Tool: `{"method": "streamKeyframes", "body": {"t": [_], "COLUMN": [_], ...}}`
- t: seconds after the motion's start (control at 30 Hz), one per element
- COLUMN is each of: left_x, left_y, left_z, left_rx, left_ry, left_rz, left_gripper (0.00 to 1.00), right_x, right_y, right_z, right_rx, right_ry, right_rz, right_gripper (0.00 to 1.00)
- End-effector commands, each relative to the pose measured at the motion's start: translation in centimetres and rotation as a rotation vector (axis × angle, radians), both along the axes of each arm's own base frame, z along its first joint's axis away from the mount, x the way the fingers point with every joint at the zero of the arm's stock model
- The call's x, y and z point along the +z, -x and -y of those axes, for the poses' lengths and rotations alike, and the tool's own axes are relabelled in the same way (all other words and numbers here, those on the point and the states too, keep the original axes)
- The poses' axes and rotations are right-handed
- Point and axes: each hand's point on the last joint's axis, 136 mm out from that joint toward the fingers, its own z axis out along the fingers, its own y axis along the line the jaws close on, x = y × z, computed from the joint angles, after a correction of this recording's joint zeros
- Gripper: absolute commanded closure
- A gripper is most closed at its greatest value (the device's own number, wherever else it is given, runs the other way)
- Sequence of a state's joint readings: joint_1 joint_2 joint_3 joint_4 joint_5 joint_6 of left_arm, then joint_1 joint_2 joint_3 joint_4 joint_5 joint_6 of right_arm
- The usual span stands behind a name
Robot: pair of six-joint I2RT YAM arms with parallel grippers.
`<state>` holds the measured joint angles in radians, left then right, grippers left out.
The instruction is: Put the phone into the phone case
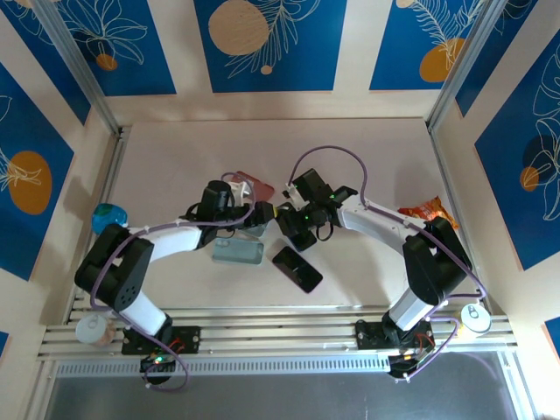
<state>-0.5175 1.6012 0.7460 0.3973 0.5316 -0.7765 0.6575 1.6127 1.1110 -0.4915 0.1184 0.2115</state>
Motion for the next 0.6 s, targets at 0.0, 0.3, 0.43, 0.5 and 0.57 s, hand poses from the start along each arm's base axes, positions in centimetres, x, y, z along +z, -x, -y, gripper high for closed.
{"method": "streamKeyframes", "body": {"t": [0.0,0.3,0.43,0.5,0.57], "left_x": [1.8,0.5,0.5,0.3,0.3], "left_y": [-0.6,-0.9,-1.1,-1.0,-1.1], "left_z": [1.6,3.3,3.9,4.1,4.3], "left_rx": [-0.030,-0.064,-0.071,-0.076,-0.077], "left_ry": [0.062,0.041,0.055,0.055,0.059], "left_rz": [0.044,0.026,0.025,0.021,0.021], "left_gripper": [0.31,0.37,0.40,0.41,0.44], "right_x": [1.9,2.5,2.8,3.0,3.2], "right_y": [-0.2,-0.4,-0.5,-0.6,-0.7], "right_z": [-0.9,-1.2,-1.4,-1.4,-1.5], "right_rx": [0.006,0.005,0.002,0.002,0.001], "right_ry": [-0.064,-0.080,-0.089,-0.092,-0.095], "right_rz": [0.008,0.018,0.019,0.022,0.028], "right_gripper": [0.46,0.46,0.46,0.46,0.46]}}
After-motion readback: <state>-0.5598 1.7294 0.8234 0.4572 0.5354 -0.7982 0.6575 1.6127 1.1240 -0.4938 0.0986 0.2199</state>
